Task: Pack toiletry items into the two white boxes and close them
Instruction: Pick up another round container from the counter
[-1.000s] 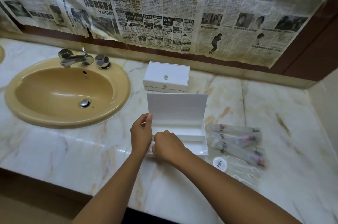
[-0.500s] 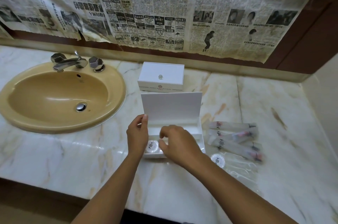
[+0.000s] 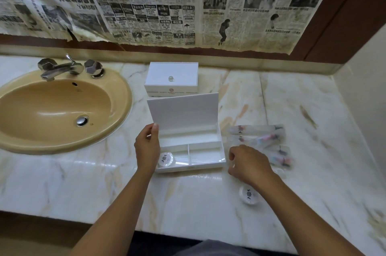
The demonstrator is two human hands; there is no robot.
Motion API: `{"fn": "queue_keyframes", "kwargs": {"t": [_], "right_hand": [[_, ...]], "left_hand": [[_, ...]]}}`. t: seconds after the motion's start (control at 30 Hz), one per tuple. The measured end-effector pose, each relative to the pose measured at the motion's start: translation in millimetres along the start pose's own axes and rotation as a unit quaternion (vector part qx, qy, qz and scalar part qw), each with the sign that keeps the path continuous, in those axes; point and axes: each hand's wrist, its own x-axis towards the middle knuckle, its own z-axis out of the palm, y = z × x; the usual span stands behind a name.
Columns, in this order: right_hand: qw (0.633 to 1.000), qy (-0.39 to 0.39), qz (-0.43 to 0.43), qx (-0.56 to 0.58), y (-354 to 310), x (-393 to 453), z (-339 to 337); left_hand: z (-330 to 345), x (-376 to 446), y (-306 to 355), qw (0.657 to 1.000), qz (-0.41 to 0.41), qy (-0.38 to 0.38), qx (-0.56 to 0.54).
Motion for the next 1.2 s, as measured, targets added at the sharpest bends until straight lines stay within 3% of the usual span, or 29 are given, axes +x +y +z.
{"fn": "queue_keyframes", "kwargs": {"t": [0.5,0.8,1.2], "right_hand": [[0.999,-0.024,-0.003,0.023,-1,5,5],[0.99,0.105,-0.087,0.034,-52,14,-42],[0.999,0.027,-0.018,-0.036,-20,17,-29]], "left_hand": [[1,1,0,1.0,-0.009,-0.002,-0.003],[1,-1,2,1.0,-0.01,0.002,-0.007],[1,-1,3,1.0,-0.004,0.007,0.003]]}}
